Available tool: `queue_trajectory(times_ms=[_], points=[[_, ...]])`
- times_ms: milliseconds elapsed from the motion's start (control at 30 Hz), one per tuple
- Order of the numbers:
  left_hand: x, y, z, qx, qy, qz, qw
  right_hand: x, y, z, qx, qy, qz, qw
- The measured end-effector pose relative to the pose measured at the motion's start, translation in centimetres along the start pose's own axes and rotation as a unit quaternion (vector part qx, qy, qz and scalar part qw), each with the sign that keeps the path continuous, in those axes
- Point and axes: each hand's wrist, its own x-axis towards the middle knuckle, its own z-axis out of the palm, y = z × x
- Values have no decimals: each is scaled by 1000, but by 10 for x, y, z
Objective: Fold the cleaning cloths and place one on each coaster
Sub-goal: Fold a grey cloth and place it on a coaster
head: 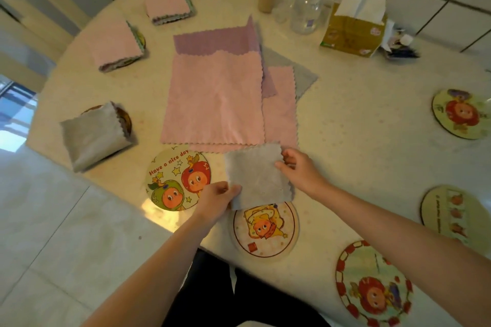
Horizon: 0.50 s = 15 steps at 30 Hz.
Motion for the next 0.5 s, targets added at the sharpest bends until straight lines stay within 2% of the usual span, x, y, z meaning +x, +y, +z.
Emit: queue_trajectory(times_ms=[133, 233, 333, 500], points=[[1, -2, 3, -39, 43, -20, 998, 11, 1, 5, -33, 23, 2, 999], [4, 2, 7, -42, 78, -40, 995, 18, 0, 7, -104, 41, 37, 993], [5, 0, 8, -34, 107, -44, 993, 23, -7, 9, -189, 55, 24, 980], [-5, -9, 10, 75, 139, -3, 988, 37, -21, 6, -305, 24, -25, 952]])
